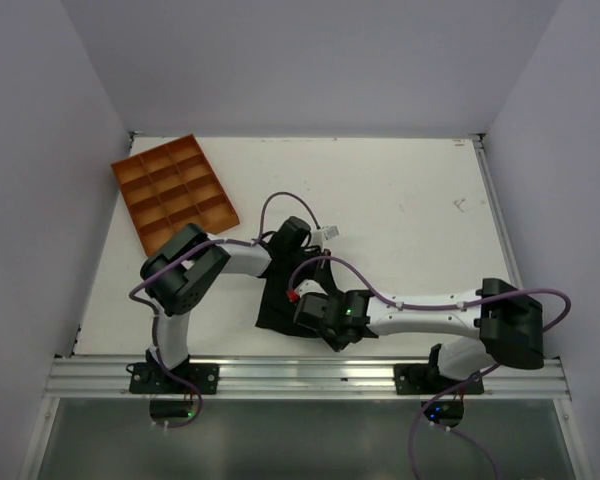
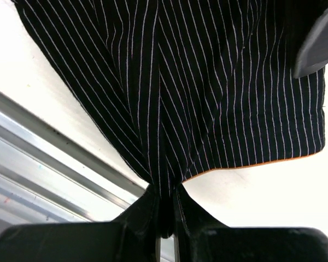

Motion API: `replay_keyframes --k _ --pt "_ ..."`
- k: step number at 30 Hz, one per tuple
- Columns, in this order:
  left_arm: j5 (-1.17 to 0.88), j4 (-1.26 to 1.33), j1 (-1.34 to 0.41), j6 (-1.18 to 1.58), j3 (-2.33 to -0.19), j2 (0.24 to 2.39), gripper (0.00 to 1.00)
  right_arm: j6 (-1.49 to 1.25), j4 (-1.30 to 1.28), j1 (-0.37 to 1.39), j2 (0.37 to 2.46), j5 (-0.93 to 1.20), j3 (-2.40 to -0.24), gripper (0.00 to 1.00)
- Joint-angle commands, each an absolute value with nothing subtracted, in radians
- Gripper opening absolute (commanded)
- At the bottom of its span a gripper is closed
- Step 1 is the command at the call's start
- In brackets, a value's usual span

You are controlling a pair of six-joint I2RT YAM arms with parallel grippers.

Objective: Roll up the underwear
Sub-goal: Fold the underwear

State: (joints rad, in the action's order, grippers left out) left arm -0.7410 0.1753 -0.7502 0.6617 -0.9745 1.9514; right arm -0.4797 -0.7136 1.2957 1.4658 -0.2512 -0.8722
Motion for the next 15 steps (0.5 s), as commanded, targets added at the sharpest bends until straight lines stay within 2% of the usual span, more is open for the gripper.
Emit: replay_keyframes --k 1,7,15 --pt "-0.716 0.327 -0.752 0.702 -0.995 1.911 0.0 -0.505 -0.7 1.298 1.419 -0.218 -0.853 0.0" --pt "-0.75 0.293 -0.765 0.69 -1.065 1.976 0.0 -0.512 -0.693 1.298 1.391 -0.213 -0.831 0.0" --pt "-0.77 0.356 -0.807 0.695 -0.976 1.997 0.0 -0.534 -0.693 1.298 1.374 -0.207 -0.827 0.0"
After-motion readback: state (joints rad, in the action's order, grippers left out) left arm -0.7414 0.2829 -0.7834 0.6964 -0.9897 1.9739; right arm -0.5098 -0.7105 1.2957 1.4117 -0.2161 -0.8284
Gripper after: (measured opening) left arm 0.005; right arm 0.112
